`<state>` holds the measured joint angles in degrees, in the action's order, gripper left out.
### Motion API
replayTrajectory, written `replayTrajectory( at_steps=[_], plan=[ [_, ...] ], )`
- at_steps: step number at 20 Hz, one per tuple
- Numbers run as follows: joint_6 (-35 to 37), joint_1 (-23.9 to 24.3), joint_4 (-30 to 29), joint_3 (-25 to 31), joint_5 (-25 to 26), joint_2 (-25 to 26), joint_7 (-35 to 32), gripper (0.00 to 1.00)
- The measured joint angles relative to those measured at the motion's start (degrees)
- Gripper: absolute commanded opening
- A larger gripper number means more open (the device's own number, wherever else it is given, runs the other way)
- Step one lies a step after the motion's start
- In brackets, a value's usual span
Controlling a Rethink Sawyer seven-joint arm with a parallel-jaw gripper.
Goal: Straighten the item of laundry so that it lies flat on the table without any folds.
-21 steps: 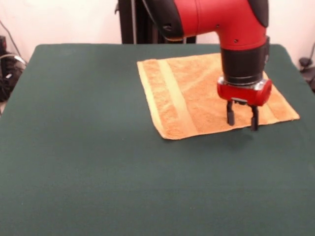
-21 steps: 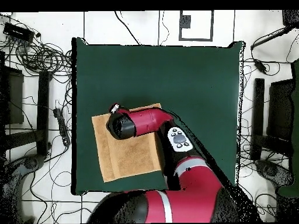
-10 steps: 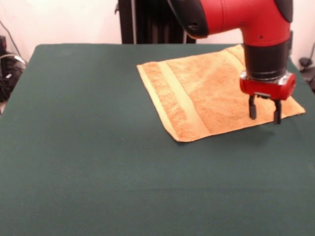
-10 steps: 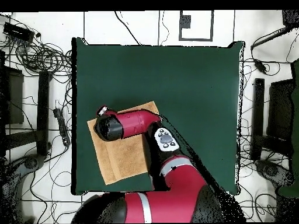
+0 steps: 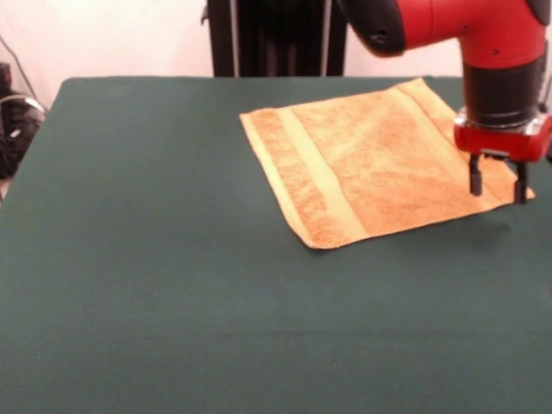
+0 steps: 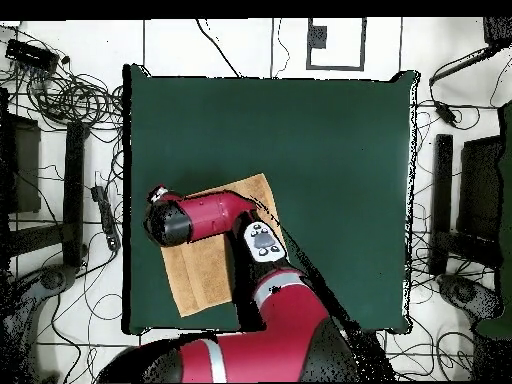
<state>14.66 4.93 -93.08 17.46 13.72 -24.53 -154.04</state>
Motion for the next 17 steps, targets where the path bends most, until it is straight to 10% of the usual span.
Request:
replayTrajectory(
  at_steps=[17],
  plan=[
    [-1.1,-11.9,-4.3,-16.7,2.4,-8.7,0.0,1.0]
  ],
)
